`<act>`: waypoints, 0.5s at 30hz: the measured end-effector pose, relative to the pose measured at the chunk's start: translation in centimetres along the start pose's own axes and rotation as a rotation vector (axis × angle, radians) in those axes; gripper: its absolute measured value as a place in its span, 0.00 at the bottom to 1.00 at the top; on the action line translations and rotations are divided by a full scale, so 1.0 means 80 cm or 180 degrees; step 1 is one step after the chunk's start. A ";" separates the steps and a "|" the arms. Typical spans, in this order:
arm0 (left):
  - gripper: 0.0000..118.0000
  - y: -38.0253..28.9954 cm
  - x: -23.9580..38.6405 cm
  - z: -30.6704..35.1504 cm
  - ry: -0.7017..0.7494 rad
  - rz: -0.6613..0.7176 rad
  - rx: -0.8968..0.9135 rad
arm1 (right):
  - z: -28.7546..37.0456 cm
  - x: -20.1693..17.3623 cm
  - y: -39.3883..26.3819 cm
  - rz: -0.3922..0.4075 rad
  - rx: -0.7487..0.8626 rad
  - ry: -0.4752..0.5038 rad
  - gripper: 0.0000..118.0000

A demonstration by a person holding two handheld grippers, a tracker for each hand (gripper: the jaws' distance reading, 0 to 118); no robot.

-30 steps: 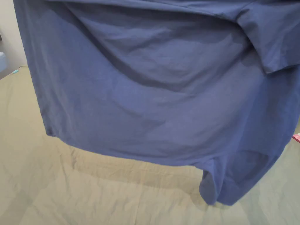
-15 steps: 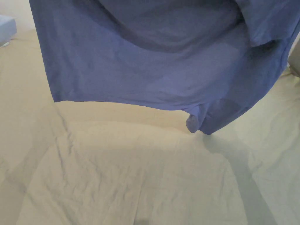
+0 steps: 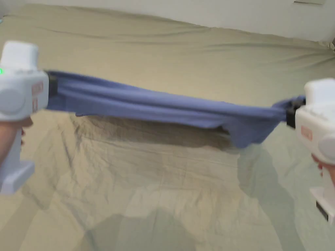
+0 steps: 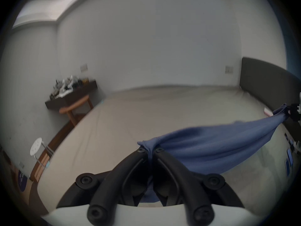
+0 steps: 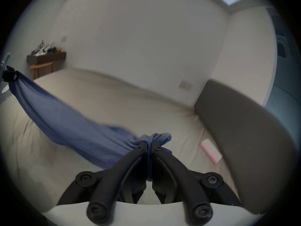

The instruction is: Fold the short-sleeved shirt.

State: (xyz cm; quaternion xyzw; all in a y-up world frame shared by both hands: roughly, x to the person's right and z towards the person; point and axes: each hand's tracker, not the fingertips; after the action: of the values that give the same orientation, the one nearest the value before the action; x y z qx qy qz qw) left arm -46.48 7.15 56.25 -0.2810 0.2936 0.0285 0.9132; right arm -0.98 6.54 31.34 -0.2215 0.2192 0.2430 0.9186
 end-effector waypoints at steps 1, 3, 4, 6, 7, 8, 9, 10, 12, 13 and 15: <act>0.01 -0.033 0.001 0.004 -0.0006 -0.0004 -0.0125 | 0.007 -0.009 -0.032 0.0015 -0.0154 0.0084 0.05; 0.01 -0.085 0.002 0.014 -0.0030 -0.0044 -0.0376 | 0.021 -0.021 -0.078 -0.0014 -0.0428 0.0207 0.05; 0.01 -0.111 0.000 0.020 -0.0037 -0.0111 -0.0503 | 0.028 -0.026 -0.102 -0.0061 -0.0583 0.0291 0.05; 0.01 -0.155 0.000 0.034 -0.0034 -0.0264 -0.0681 | 0.045 -0.033 -0.141 -0.0116 -0.0833 0.0434 0.05; 0.01 -0.173 0.000 0.043 -0.0017 -0.0332 -0.0743 | 0.055 -0.037 -0.157 -0.0138 -0.0947 0.0479 0.05; 0.01 -0.190 -0.001 0.053 -0.0036 -0.0422 -0.0833 | 0.066 -0.042 -0.172 -0.0157 -0.1048 0.0489 0.05; 0.01 -0.204 -0.002 0.063 -0.0009 -0.0449 -0.0891 | 0.079 -0.046 -0.185 -0.0168 -0.1102 0.0528 0.05; 0.01 -0.215 -0.004 0.072 -0.0011 -0.0431 -0.0920 | 0.082 -0.042 -0.199 -0.0174 -0.1131 0.0561 0.05; 0.01 -0.238 -0.017 0.081 -0.0071 -0.0325 -0.1122 | 0.100 -0.049 -0.216 -0.0138 -0.1286 0.0570 0.05; 0.01 -0.247 -0.021 0.089 -0.0089 -0.0279 -0.1202 | 0.109 -0.052 -0.223 -0.0096 -0.1363 0.0573 0.05; 0.01 -0.259 -0.026 0.102 -0.0120 -0.0315 -0.1284 | 0.121 -0.051 -0.236 -0.0089 -0.1493 0.0607 0.05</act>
State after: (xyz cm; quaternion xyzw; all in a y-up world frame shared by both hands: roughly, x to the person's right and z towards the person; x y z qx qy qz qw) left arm -39.47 -5.68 73.16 -0.4717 0.2506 0.0470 0.8441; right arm 8.91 -4.72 46.93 -0.4535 0.2393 0.2524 0.8206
